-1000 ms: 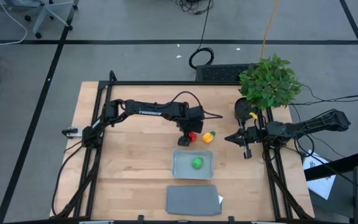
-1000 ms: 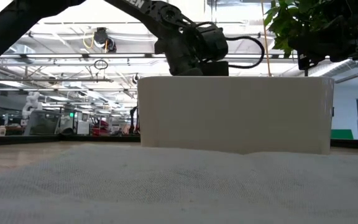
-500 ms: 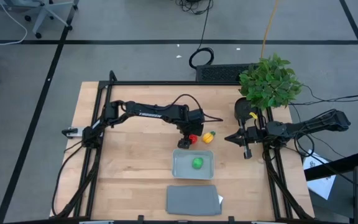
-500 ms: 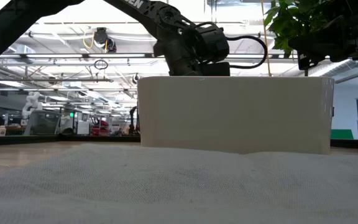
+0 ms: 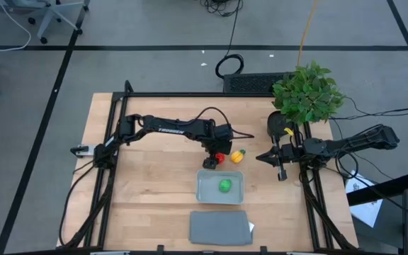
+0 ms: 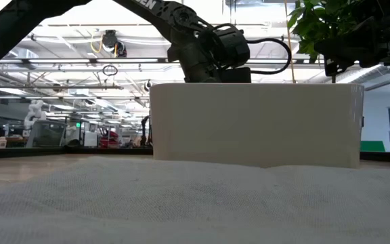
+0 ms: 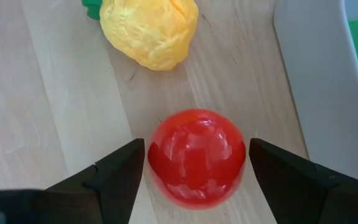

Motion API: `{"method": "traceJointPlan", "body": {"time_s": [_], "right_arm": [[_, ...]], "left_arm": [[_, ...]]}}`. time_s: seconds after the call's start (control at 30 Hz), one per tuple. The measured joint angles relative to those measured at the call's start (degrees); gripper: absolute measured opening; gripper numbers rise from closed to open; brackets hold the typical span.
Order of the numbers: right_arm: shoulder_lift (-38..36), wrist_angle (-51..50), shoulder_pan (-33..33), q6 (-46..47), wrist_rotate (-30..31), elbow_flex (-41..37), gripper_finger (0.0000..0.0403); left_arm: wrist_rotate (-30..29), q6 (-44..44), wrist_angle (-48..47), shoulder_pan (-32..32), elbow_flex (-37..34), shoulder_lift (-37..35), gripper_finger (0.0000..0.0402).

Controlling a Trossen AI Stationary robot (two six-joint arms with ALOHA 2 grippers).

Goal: Pick and placing Produce into tupperware
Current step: Put the red tomato into the gray bin

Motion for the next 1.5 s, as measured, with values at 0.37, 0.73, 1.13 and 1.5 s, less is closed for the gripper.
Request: {"method": "traceJointPlan", "body": {"time_s": [0.37,0.73,1.13,1.5], "right_arm": [[0.0,0.0,0.0,0.0,0.0,0.0,0.0000],[0.0,0.0,0.0,0.0,0.0,0.0,0.0000],[0.0,0.0,0.0,0.0,0.0,0.0,0.0000],[0.0,0.0,0.0,0.2,0.0,0.0,0.0000]], "left_arm": [[0.5,0.3,0.3,0.0,0.0,0.0,0.0249],[0.6,0.0,0.3,0.0,0.0,0.0,0.0219],[-1.2,1.1,-0.1,-0.1,0.0,-0.3,0.0227],[-3.2,2.0,-4.6,-0.1,4.5,-0.9,0.0228]]}}
